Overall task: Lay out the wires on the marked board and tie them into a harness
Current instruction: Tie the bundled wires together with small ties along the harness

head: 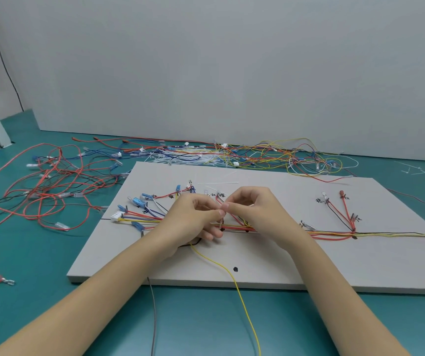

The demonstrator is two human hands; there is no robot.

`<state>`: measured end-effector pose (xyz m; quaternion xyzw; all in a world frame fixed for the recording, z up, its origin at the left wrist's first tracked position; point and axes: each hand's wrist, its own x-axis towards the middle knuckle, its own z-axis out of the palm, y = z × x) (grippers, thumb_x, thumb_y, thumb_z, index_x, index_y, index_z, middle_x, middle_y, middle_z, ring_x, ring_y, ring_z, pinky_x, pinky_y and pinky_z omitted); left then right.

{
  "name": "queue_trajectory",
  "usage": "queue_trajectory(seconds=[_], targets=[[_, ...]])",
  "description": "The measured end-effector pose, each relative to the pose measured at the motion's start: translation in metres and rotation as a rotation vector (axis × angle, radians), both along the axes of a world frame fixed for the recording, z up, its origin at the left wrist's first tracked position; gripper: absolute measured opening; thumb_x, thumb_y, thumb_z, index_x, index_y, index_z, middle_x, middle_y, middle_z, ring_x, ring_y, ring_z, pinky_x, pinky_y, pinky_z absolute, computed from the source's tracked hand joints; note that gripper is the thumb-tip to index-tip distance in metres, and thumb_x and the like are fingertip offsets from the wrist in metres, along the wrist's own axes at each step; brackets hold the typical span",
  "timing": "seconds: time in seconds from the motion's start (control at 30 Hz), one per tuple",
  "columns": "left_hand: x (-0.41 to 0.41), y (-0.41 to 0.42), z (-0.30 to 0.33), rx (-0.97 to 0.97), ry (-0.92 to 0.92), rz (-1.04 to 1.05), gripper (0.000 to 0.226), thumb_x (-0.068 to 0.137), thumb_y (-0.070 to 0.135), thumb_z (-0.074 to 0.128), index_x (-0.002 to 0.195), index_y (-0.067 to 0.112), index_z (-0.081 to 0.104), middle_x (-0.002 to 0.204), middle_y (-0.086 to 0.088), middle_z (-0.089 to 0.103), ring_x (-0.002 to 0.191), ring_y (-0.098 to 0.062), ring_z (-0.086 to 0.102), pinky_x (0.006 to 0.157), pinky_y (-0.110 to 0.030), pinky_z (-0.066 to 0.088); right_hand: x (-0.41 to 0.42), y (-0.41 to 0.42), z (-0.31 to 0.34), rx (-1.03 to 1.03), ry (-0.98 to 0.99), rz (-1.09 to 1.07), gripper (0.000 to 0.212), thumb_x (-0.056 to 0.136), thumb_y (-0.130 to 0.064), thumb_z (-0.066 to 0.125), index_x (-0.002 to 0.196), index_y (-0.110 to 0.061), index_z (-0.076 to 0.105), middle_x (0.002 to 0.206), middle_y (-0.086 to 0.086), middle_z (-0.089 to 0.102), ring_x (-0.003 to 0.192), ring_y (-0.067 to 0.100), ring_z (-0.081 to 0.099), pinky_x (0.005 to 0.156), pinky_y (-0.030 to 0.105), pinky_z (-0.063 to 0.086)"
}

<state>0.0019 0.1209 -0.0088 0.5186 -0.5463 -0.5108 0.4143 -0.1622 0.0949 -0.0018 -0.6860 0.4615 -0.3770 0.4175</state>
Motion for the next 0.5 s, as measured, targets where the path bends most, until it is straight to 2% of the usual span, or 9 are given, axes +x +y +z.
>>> queue_trajectory(seconds=[0.07, 0.17, 0.3, 0.4, 0.5], targets=[[0.001, 0.000, -0.001, -0.036, -0.065, 0.007, 0.012, 0.090, 0.008, 0.067, 0.078, 0.010, 0.066, 0.066, 0.000, 0.064, 0.042, -0.013, 0.060, 0.037, -0.018, 0.042, 0.000, 0.000, 0.000, -0.018, 0.016, 0.018, 0.007, 0.087, -0.011, 0.070, 0.083, -0.005, 0.068, 0.070, 0.004, 0.063, 0.057, 0.011, 0.046, 0.052, 0.017, 0.034], [0.002, -0.001, -0.003, -0.134, -0.226, 0.040, 0.011, 0.088, 0.014, 0.068, 0.077, 0.011, 0.069, 0.046, 0.007, 0.054, 0.032, -0.011, 0.046, 0.035, -0.016, 0.032, 0.001, 0.001, 0.000, -0.047, 0.001, 0.028, 0.007, 0.088, -0.008, 0.068, 0.081, -0.006, 0.067, 0.069, 0.001, 0.060, 0.049, -0.001, 0.044, 0.051, 0.011, 0.032], [0.006, -0.005, -0.005, -0.157, -0.267, 0.048, 0.010, 0.085, 0.014, 0.072, 0.076, 0.011, 0.073, 0.052, 0.001, 0.051, 0.035, -0.013, 0.044, 0.037, -0.015, 0.030, 0.003, -0.002, -0.001, -0.090, -0.078, -0.027, 0.008, 0.089, -0.007, 0.067, 0.081, -0.007, 0.065, 0.066, -0.003, 0.057, 0.053, -0.002, 0.046, 0.054, 0.010, 0.035], [0.008, -0.006, -0.005, -0.153, -0.305, 0.019, 0.010, 0.084, 0.016, 0.074, 0.074, 0.014, 0.075, 0.050, 0.006, 0.052, 0.039, -0.011, 0.044, 0.039, -0.015, 0.032, 0.004, -0.004, -0.004, -0.081, -0.094, -0.032, 0.009, 0.089, -0.010, 0.068, 0.080, -0.010, 0.066, 0.067, -0.005, 0.060, 0.056, -0.001, 0.049, 0.056, 0.011, 0.036], [0.010, -0.007, -0.005, -0.156, -0.327, 0.003, 0.010, 0.083, 0.018, 0.075, 0.074, 0.015, 0.075, 0.052, 0.006, 0.055, 0.039, -0.009, 0.048, 0.040, -0.015, 0.033, 0.004, -0.003, -0.007, -0.020, -0.067, -0.003, 0.008, 0.086, -0.016, 0.073, 0.083, -0.010, 0.068, 0.074, 0.004, 0.067, 0.062, 0.005, 0.055, 0.062, 0.018, 0.041]])
